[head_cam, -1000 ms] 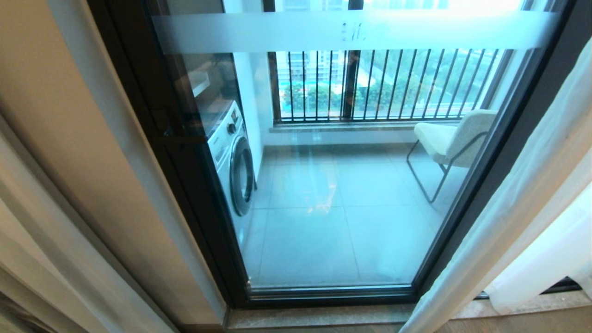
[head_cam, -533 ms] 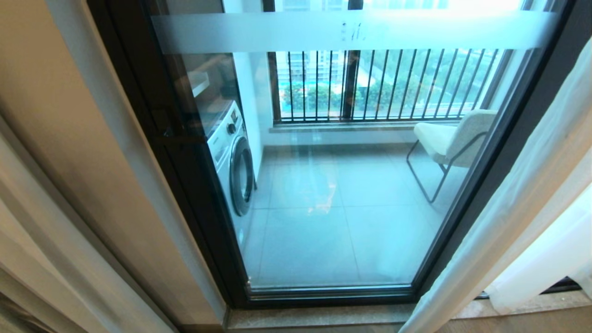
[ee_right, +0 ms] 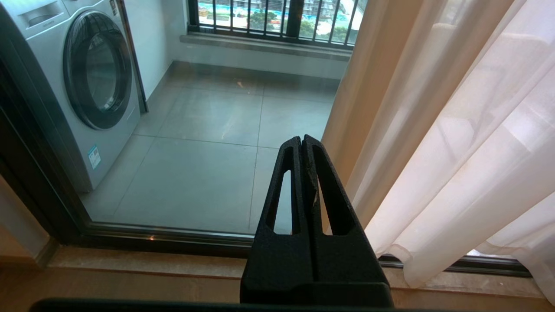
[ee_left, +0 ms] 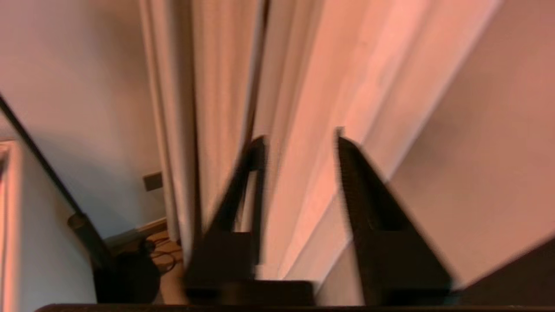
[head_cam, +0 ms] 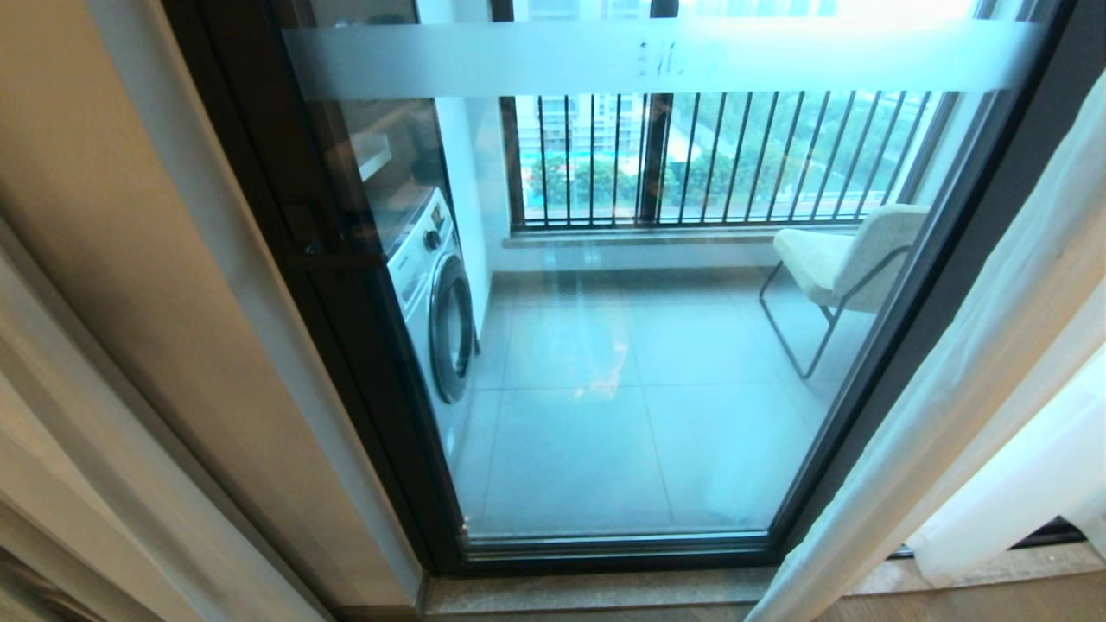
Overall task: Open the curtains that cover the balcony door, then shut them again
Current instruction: Close the inner curtains on both sides
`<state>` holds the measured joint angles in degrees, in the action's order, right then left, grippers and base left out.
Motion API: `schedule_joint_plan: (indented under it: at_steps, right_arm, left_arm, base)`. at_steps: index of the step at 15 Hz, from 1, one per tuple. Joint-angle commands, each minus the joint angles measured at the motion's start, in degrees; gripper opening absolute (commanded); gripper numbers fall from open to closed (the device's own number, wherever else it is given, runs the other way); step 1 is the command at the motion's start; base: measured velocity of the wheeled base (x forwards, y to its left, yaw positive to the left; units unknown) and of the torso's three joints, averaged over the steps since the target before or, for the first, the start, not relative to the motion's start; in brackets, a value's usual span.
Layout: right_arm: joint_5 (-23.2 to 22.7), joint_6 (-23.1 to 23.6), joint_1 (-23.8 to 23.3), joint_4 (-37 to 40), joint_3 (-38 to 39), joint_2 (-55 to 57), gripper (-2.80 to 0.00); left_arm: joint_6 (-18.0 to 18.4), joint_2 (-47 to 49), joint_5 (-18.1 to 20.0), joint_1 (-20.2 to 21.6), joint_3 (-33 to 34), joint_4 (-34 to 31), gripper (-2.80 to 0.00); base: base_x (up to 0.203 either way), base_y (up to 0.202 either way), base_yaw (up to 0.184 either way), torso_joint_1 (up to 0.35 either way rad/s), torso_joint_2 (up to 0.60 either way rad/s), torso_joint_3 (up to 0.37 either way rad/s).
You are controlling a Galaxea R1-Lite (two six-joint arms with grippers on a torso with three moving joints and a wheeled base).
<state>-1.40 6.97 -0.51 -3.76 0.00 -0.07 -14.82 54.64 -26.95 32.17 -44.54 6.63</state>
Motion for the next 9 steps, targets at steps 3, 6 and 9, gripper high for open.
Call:
schedule_joint_plan:
  at_steps: [3,6,9]
  right_arm:
    - [0.0,0.06,-0.02,-0.02,0.0,0.07,-2.8]
    - [0.0,0.06,-0.02,-0.02,0.0,0.07,-2.8]
    - [0.0,0.06,-0.02,-0.02,0.0,0.07,-2.8]
  left_arm:
    - [-2.83,5.34,2.74,3.57,-2.39,0.05,0.0]
    - [-3.01,8.57,7.83,6.44,-2.24,0.37,0.0]
    - [-3.04,13.55,11.34,8.28,-2.42,6.05,0.0]
  base:
    - [0.0,0.0,0.0,0.0,0.0,0.0]
    - [0.0,0.0,0.0,0.0,0.0,0.0]
    - [0.0,0.0,0.0,0.0,0.0,0.0]
